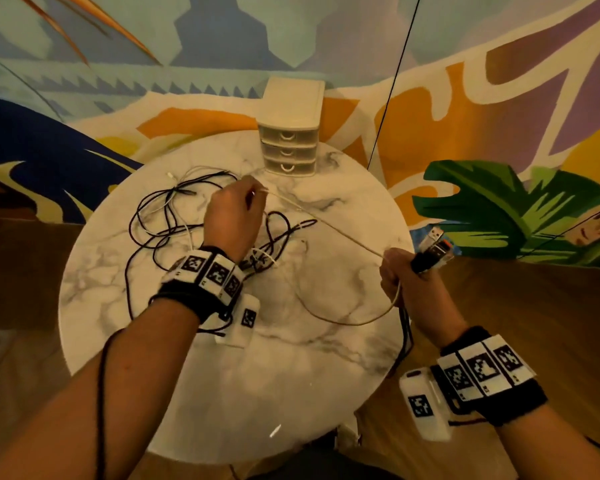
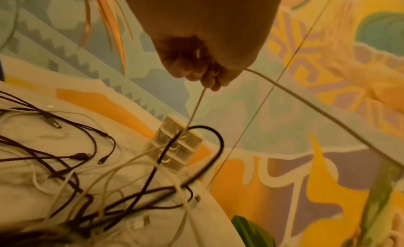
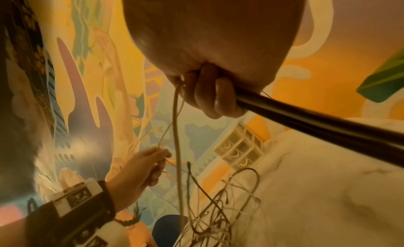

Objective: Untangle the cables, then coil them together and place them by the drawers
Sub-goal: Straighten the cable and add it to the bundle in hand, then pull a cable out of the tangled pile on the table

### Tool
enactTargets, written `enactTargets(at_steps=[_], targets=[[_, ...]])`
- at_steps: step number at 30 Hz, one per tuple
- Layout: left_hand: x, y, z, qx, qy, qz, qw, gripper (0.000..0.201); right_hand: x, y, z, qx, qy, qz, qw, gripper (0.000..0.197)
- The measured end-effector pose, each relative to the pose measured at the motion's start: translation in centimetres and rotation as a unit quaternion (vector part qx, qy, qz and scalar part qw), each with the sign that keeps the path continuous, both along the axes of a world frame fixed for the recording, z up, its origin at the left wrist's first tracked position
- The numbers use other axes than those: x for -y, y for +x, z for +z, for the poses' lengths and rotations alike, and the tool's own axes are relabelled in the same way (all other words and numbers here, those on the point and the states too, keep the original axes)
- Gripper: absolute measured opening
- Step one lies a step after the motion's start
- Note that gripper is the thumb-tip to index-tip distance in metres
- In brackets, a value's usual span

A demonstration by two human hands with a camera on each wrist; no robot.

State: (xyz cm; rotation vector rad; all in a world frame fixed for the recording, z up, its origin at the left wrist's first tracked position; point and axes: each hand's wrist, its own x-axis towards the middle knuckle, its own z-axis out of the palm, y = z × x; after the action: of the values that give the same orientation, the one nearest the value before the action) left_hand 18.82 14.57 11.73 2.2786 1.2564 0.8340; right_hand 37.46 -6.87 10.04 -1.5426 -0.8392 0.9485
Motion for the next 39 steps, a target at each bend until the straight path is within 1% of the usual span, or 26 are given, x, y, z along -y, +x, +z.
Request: enactTargets(at_steps=[1,4,5,7,9,10,11,14,15,17,18,19,21,22,23,25,26,27,28,29,30,31,32,35,37,39], targets=[[-0.3,-0.3,0.0,-0.015,0.006,0.001,1.000,0.017,0.2,0.1,-0.2,0.005,0.000,-0.017,1.000,0.039],[0.6,-2.1,-2.7,-0.179,-0.052,-0.024,0.982,0.019,0.6,0.9,-1.2,0.022,-0.001,-0.059,0.998,0.037],[0.9,-2.8,-3.1,-0.194,-0.065,-0.027,0.978,0.020,0.8,1.2,-1.7,0.039,-0.010,-0.057,0.998,0.035],[0.6,-2.8,-1.7,-0.127,-0.046,-0.028,0.990,0.023,0.9,1.7,-2.5,0.068,-0.042,-0.050,0.996,0.036],[0.3,-1.5,1.5,-0.045,0.034,-0.032,0.998,0.025,0.8,1.8,-3.6,0.058,-0.057,-0.061,0.995,0.040],[0.5,-0.7,3.2,-0.025,0.072,-0.039,0.996,0.023,0.6,1.8,-3.8,0.047,-0.057,-0.073,0.995,0.043],[0.8,-0.1,4.3,-0.021,0.100,-0.046,0.994,0.021,0.4,1.8,-3.9,0.030,-0.059,-0.087,0.994,0.043],[1.4,0.0,5.7,-0.077,0.133,-0.037,0.987,0.020,0.2,2.0,-3.2,0.023,-0.054,-0.121,0.991,0.040],[1.2,-0.3,5.9,-0.097,0.144,-0.019,0.985,0.021,0.3,2.2,-3.1,0.045,-0.049,-0.124,0.990,0.040],[0.1,-0.6,6.6,-0.097,0.189,0.032,0.977,0.018,0.3,2.4,-3.3,0.124,-0.044,-0.086,0.988,0.039],[-0.3,-0.5,6.9,-0.094,0.198,0.053,0.974,0.018,0.1,2.4,-3.6,0.125,-0.048,-0.087,0.987,0.037],[-0.8,-0.4,7.0,-0.101,0.190,0.066,0.974,0.018,0.0,2.4,-3.6,0.111,-0.055,-0.094,0.988,0.033],[-1.2,-0.3,6.7,-0.169,0.135,0.069,0.974,0.021,-0.2,3.2,-4.6,0.136,-0.092,-0.101,0.981,0.035],[-1.1,-0.5,6.8,-0.199,0.126,0.061,0.970,0.024,-0.2,3.3,-4.4,0.153,-0.123,-0.099,0.975,0.035],[-1.0,-0.8,7.1,-0.202,0.142,0.054,0.968,0.026,-0.1,3.7,-4.8,0.168,-0.150,-0.096,0.970,0.033],[-0.9,-0.7,8.5,-0.144,0.223,0.043,0.963,0.025,-0.1,3.9,-5.3,0.209,-0.149,-0.109,0.960,0.039],[-0.6,-0.3,9.2,-0.109,0.249,0.044,0.961,0.022,-0.1,3.8,-5.6,0.201,-0.114,-0.122,0.965,0.044],[-0.6,-0.1,9.5,-0.075,0.251,0.044,0.964,0.020,-0.4,3.6,-5.5,0.184,-0.108,-0.118,0.970,0.046],[-0.8,0.0,9.3,-0.037,0.201,0.040,0.978,0.017,-0.8,3.7,-5.4,0.160,-0.130,-0.119,0.971,0.045],[-1.3,-0.1,9.0,0.002,0.122,0.041,0.992,0.016,-1.1,3.9,-5.4,0.160,-0.152,-0.129,0.967,0.044],[-1.5,-0.4,8.8,0.038,0.028,0.048,0.998,0.016,-1.3,4.2,-5.6,0.190,-0.164,-0.115,0.961,0.041],[-1.6,-0.8,8.8,0.062,-0.035,0.062,0.996,0.020,-1.2,4.4,-5.6,0.202,-0.182,-0.103,0.957,0.039],[-1.7,-1.2,9.1,0.058,-0.037,0.068,0.995,0.025,-1.2,4.3,-5.4,0.193,-0.179,-0.100,0.960,0.037],[-0.4,-1.3,10.5,0.025,0.050,0.036,0.998,0.035,-1.1,4.3,-6.1,0.163,-0.183,-0.080,0.966,0.032],[0.7,-0.9,11.2,-0.051,0.114,0.005,0.992,0.035,-1.9,4.7,-5.8,0.158,-0.168,-0.101,0.968,0.035],[1.6,-0.5,11.5,-0.118,0.180,0.006,0.977,0.034,-2.7,5.0,-4.1,0.184,-0.145,-0.126,0.964,0.030]])
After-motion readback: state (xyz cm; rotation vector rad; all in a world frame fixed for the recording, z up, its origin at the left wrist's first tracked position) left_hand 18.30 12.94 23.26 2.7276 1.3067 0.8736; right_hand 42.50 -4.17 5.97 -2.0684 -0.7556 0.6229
